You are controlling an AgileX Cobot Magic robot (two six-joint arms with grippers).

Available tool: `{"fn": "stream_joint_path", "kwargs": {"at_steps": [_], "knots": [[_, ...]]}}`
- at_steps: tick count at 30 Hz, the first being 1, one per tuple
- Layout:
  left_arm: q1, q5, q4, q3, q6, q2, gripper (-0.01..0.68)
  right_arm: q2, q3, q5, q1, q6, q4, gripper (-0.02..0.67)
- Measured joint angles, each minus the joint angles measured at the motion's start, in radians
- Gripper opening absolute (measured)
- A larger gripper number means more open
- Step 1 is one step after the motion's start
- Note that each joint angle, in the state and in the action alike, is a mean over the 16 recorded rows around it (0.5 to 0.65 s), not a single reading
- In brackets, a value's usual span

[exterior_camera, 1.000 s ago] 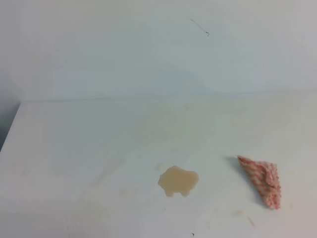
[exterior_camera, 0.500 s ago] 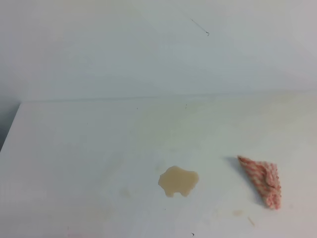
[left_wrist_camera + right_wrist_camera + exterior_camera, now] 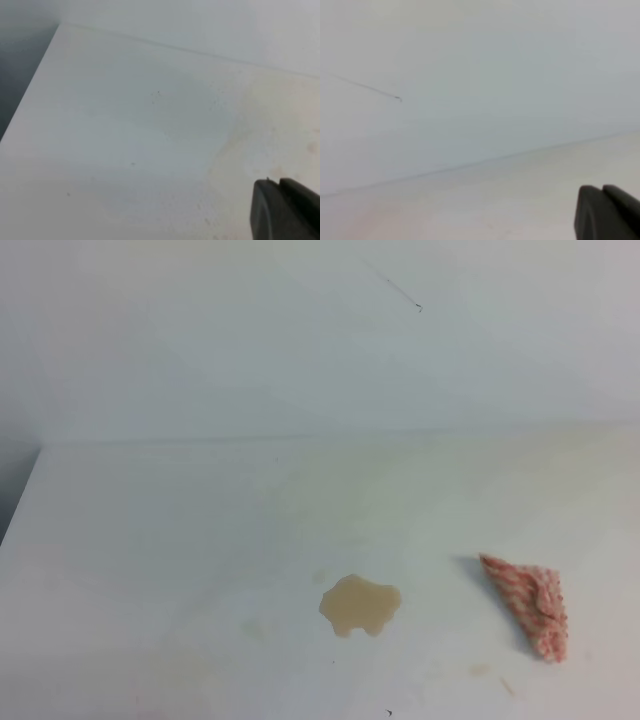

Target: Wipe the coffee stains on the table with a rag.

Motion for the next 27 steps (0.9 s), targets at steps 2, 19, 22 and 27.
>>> {"fn": "stream_joint_path", "kwargs": {"at_steps": [2,19,22,27], "knots": [[0.0,0.0,0.0,0.0,0.0,0.0,-0.001,0.017,-0.001,0.009,0.001,-0.024,0.011,-0.004],[0.0,0.0,0.0,0.0,0.0,0.0,-0.001,0.33,-0.152,0.385,0.073,-0.293,0.044,0.047],[0.0,0.0,0.0,0.0,0.0,0.0,-0.001,0.396,-0.195,0.439,0.114,-0.296,0.045,0.101],[0.0,0.0,0.0,0.0,0.0,0.0,-0.001,0.5,-0.253,0.488,0.186,-0.287,0.045,0.211]]}}
